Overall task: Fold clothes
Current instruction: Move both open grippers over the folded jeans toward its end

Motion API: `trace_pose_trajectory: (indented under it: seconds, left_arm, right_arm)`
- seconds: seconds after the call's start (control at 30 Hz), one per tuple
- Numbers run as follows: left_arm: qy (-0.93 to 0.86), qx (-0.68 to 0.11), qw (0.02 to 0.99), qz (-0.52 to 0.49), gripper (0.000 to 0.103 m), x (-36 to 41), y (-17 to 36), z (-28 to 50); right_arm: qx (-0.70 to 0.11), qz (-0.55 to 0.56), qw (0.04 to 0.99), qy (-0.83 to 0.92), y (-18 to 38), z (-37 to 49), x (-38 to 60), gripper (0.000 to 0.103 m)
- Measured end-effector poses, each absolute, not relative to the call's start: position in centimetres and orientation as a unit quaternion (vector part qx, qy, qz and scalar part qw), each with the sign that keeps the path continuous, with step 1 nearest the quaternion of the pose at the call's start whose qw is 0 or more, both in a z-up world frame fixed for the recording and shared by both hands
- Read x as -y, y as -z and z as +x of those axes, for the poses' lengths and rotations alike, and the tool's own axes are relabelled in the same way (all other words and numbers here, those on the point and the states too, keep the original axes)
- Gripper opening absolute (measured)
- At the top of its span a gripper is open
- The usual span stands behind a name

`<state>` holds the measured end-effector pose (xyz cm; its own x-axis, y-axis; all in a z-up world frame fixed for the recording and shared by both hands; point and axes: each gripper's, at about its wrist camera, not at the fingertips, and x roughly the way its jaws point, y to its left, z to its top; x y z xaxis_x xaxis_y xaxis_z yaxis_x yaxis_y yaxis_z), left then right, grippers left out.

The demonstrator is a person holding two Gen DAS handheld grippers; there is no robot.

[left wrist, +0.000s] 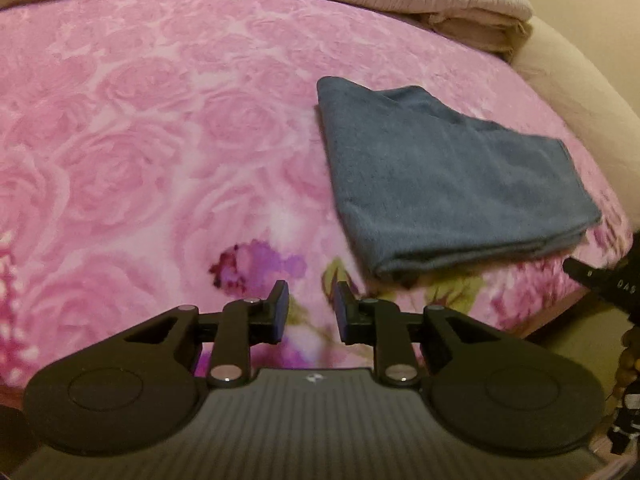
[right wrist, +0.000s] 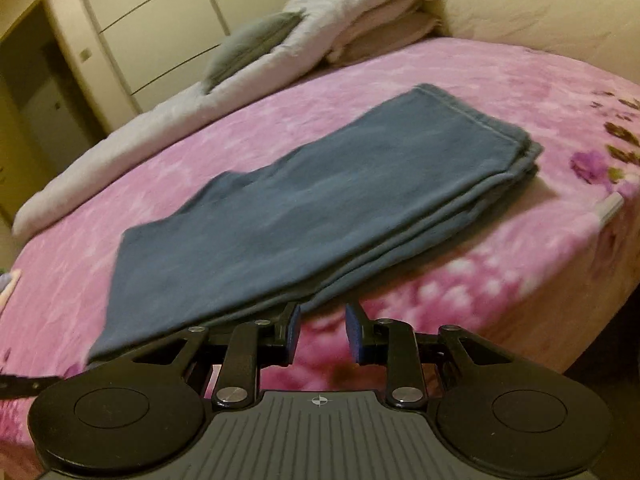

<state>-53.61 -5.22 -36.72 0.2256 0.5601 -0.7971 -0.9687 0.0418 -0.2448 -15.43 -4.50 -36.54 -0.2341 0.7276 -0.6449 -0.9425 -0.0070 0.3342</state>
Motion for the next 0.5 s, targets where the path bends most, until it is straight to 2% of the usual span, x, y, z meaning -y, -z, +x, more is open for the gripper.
trace_pose_trajectory:
  seconds: [0.5]
  left_arm:
    - [-0.578, -0.282, 0.693, -0.325, 0.023, 9.3, 34.1, -51.2]
  right_arm:
    - [-0.313, -0.204, 0.629, -0.682, 33.8, -18.2, 9.5, 0.029]
